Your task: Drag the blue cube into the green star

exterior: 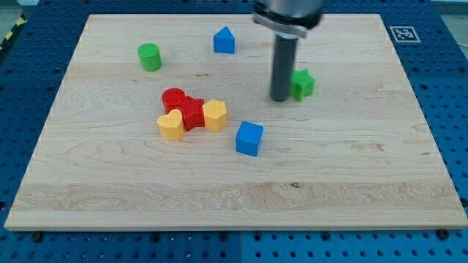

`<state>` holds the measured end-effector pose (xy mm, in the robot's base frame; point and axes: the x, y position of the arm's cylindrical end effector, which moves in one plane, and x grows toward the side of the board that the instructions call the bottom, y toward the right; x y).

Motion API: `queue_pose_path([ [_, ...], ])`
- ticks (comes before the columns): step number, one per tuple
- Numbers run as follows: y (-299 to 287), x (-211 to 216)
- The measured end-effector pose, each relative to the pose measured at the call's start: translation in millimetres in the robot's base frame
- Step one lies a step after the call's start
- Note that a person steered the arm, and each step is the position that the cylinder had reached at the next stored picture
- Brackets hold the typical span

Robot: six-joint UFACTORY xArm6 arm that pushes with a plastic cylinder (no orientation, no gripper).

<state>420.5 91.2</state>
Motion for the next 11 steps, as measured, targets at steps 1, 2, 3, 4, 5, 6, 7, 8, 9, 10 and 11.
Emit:
queue_pose_path([
  [1,18,55],
  [2,18,123],
  [3,12,166],
  [4,-46,159],
  [5,-99,131],
  [6,-103,125],
  [7,-103,115],
  [8,-94,91],
  [9,-70,78],
  [10,-51,75],
  [11,-49,75],
])
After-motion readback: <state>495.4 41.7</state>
